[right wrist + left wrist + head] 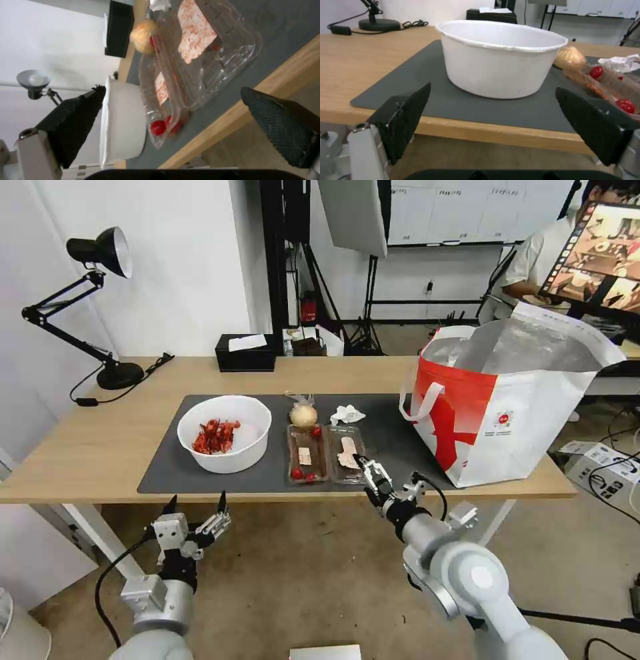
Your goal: Pick up the trash from the table and place it into the takeout bag.
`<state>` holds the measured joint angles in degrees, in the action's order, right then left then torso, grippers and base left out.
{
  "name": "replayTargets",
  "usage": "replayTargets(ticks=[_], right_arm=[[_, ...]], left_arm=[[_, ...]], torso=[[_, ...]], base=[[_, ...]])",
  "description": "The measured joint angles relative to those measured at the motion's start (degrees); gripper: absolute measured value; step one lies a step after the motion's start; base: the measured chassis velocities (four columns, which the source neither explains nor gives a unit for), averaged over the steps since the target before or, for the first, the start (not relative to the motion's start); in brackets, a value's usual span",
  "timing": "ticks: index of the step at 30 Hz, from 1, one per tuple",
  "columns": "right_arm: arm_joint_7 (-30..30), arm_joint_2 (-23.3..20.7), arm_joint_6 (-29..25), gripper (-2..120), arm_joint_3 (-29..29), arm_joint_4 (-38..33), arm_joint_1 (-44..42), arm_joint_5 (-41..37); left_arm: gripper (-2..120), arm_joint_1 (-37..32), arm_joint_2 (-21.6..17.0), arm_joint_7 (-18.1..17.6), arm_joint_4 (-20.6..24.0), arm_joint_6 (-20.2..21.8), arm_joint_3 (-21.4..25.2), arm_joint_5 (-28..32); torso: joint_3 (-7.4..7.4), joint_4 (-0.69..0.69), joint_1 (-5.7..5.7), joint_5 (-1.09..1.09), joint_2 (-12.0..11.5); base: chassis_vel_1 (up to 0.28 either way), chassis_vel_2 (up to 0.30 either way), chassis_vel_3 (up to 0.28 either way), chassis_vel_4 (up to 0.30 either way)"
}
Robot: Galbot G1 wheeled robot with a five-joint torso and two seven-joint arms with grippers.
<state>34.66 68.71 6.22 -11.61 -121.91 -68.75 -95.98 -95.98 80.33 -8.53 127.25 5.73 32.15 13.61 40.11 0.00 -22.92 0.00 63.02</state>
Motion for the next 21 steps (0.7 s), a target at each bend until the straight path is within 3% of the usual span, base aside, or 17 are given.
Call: replayTargets(ticks=[21], right_arm=[[2.61,3.1,0.42,100,2.2,2.84,3.48,0.8]], left_arm=[[100,-0.27,-0.11,0.0,-0.52,0.11,1.07,-0.12]], torso=[[0.0,0.0,0.0,0.0,0.0]], base=[[0.0,0.0,0.0,0.0]])
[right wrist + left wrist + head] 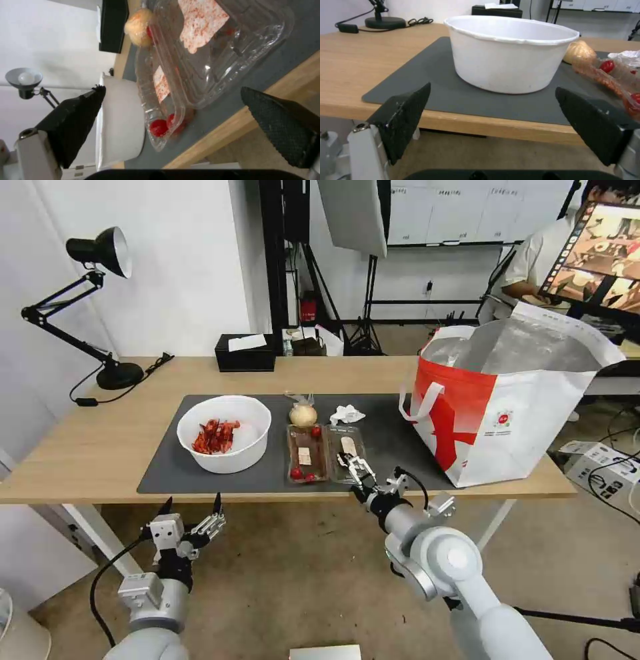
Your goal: Pick up the trash from the table and place it into the takeout bag.
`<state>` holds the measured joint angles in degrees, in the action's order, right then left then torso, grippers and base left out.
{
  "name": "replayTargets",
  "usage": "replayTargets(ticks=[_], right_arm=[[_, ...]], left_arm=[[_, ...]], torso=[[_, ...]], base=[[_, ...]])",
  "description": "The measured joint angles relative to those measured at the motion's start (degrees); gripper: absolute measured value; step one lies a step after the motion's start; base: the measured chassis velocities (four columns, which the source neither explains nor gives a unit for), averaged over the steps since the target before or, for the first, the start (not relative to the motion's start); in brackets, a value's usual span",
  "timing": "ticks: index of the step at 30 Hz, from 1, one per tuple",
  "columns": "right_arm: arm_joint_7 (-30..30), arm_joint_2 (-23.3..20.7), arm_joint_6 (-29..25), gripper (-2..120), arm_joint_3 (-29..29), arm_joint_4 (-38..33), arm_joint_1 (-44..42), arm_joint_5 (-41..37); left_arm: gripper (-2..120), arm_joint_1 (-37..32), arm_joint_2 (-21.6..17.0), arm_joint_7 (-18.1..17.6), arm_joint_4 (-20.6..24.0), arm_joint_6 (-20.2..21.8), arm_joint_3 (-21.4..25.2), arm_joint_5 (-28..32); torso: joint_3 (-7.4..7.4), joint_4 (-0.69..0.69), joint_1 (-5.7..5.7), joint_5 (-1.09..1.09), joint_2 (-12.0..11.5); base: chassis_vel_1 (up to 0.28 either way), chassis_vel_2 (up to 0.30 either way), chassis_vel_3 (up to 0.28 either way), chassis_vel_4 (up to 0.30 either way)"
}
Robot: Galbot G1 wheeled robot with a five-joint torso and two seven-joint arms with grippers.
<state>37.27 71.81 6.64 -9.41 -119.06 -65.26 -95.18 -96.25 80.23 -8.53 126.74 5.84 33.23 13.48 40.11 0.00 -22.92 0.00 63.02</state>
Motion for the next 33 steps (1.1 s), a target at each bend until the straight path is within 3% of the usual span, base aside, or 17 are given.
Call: replayTargets(ticks=[33], right_arm=[[2.3,1.94,0.28,100,0.16,1.41,1.47,1.32]], left_arm=[[100,-1.41,-0.11,-0.09,1.59,0.02,0.57,-0.12]], torso=[[0.0,0.0,0.0,0.0,0.0]], base=[[0.0,0.0,0.0,0.0]])
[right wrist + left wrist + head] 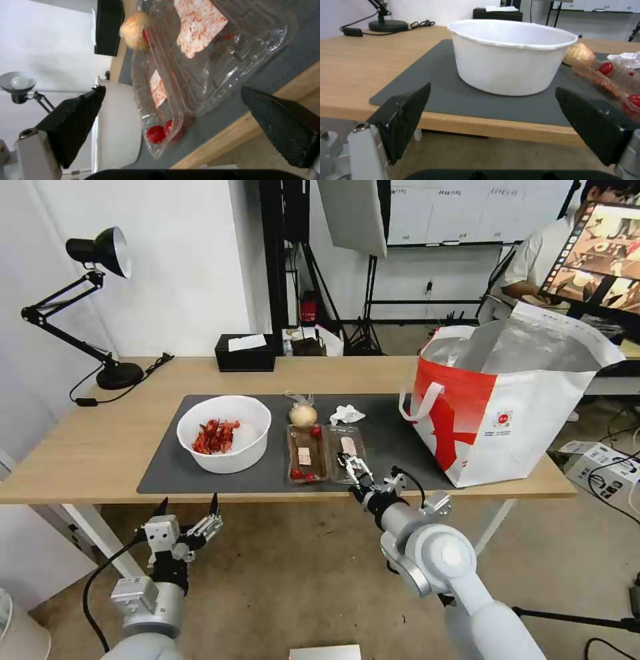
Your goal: Pick up the trash from the table and place it into the takeout bag.
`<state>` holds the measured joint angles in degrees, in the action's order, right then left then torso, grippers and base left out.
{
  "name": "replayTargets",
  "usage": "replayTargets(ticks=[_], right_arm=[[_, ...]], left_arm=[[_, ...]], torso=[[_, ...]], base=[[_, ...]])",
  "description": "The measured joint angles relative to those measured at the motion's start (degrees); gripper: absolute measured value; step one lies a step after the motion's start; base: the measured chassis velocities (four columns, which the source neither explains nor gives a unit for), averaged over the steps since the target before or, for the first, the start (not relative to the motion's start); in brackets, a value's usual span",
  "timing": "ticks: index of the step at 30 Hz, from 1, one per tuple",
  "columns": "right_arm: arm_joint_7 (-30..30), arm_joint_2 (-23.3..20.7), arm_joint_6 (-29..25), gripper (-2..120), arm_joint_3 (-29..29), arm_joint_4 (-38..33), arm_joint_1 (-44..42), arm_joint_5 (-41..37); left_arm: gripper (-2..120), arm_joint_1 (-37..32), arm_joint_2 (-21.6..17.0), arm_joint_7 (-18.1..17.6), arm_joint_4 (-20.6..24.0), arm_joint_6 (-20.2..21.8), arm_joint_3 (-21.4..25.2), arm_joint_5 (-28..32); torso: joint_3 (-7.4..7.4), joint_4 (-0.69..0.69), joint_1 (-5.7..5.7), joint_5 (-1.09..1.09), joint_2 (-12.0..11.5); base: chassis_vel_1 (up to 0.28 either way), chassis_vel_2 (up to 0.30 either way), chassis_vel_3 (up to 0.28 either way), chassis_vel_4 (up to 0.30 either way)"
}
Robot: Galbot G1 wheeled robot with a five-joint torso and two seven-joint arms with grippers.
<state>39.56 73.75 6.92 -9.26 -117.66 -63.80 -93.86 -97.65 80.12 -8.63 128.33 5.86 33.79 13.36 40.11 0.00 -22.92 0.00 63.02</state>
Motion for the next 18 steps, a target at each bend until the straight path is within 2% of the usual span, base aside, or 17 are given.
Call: replayTargets(ticks=[18], right_arm=[[1.26,1.5,0.17,100,0.31,1.69,2.14,0.05]], left_arm=[[100,0.34,-0.29,-0.02,-0.69,-0.04,-0.08,0.12]], torso=[[0.0,0.0,0.0,0.0,0.01]], base=[[0.0,0.0,0.0,0.0]])
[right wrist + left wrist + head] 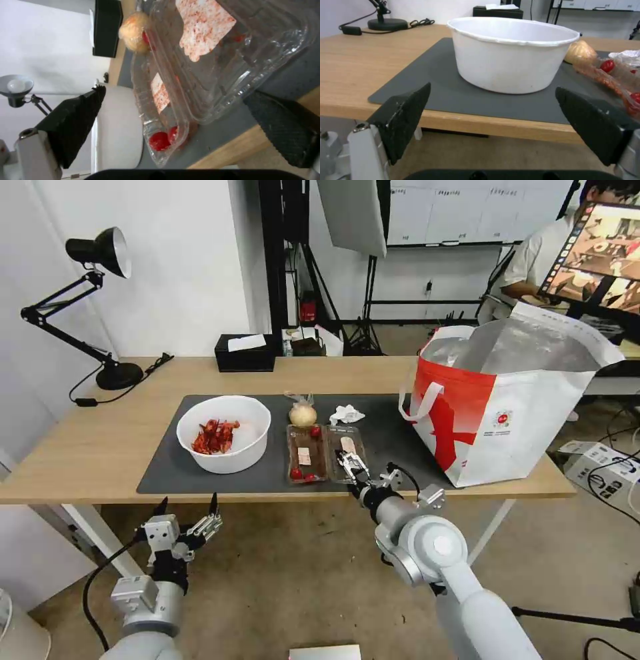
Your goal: Pick up the trash from the table and place it into the takeout bag.
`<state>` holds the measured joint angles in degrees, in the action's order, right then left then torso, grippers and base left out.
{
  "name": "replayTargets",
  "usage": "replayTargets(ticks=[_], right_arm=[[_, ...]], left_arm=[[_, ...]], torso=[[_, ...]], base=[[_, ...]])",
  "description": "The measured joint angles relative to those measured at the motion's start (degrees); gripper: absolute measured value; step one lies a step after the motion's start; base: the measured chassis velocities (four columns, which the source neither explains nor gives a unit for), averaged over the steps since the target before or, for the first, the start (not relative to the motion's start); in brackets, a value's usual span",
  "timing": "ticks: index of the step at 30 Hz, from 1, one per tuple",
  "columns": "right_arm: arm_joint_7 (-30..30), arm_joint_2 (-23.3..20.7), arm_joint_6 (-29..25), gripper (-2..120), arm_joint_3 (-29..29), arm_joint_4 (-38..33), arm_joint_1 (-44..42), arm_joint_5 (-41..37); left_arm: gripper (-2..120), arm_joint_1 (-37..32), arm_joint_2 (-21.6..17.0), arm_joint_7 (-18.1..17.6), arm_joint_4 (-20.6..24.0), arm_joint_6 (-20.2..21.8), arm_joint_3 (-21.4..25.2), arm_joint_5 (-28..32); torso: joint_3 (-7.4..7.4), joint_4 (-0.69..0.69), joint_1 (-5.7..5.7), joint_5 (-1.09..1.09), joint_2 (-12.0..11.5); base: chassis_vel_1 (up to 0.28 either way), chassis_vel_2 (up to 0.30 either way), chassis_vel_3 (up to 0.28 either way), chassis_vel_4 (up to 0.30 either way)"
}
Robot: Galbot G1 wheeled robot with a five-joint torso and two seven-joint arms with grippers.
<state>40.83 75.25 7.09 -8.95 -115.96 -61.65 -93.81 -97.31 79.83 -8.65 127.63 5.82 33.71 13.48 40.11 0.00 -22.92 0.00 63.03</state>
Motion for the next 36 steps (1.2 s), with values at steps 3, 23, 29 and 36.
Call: replayTargets(ticks=[3,23,29,36], right_arm=[[-0.04,0.34,0.0,100,-0.05,0.01,0.22,0.02],[-7.06,-0.6,2.32,100,-0.84,-1.25,0.86,7.81],[-11.93,-2.08,4.68,100,0.75,-0.78,1.47,18.07],[-14.49,-2.41,5.95,100,2.41,-0.36,2.89,23.6]], left_arm=[[100,0.0,-0.17,0.0,-0.04,-0.01,-0.02,0.01],[100,-0.21,-0.41,-0.04,-0.15,-0.25,0.2,0.12],[100,-0.2,-0.26,-0.04,-0.17,-0.41,0.19,0.12],[100,-0.39,-0.06,-0.04,-0.08,-0.57,0.29,0.03]], torso=[[0.0,0.0,0.0,0.0,0.0],[0.0,0.0,0.0,0.0,-0.01],[0.0,0.0,0.0,0.0,-0.02],[0.0,0.0,0.0,0.0,-0.01]], base=[[0.0,0.0,0.0,0.0],[0.0,0.0,0.0,0.0],[0.0,0.0,0.0,0.0],[0.0,0.0,0.0,0.0]])
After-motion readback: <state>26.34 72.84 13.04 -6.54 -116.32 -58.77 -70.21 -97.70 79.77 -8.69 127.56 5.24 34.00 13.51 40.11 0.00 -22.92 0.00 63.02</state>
